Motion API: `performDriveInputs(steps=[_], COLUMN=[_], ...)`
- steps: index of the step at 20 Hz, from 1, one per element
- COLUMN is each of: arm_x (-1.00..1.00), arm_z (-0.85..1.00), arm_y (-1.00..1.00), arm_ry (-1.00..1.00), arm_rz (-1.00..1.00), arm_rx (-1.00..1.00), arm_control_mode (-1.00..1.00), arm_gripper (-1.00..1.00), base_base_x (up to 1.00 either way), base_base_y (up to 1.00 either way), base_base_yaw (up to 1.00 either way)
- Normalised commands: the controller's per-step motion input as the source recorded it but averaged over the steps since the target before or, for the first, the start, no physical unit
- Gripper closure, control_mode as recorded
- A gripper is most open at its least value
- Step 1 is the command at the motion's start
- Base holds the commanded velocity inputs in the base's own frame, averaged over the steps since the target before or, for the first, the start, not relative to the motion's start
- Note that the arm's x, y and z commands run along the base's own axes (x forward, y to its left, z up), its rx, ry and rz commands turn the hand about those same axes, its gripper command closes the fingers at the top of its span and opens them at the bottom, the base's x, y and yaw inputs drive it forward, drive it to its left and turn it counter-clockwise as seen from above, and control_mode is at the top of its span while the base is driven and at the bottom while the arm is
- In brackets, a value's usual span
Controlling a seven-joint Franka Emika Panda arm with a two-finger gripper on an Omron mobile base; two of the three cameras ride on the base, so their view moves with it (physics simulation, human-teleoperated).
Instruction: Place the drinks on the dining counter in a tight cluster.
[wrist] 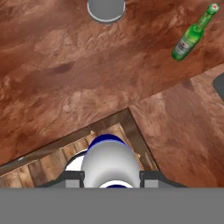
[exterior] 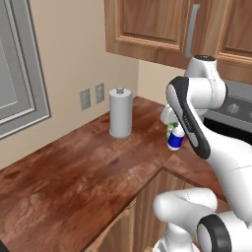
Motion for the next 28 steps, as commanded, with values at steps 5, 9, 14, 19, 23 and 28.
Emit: performDriveInputs(steps=[5,9,14,19,23,28], arm_x=[-0.09,0.00,0.00,0.00,0.00,0.00], arm_z=[0.01,0.00,0.00,0.00,0.00,0.00], arm_y=[0.00,0.00,0.00,0.00,0.00,0.00], arm_ry=[0.00,0.00,0.00,0.00,0.00,0.00], arm_rz=[0.00,0.00,0.00,0.00,0.00,0.00], arm_rx=[0.00,0.00,0.00,0.00,0.00,0.00], arm_control_mode=[-1.00,-1.00,1.00,1.00,1.00,1.00], arm_gripper=[1.00,1.00,1.00,1.00,1.00,1.00], base_base_x=[0.00,0.00,-0.30,-0.82,-0.71,-0.29], base_base_y=[0.00,0.00,0.00,0.02,0.33,0.15], base_base_yaw=[0.00,0.00,-0.06,-0.43,-0.57,-0.77])
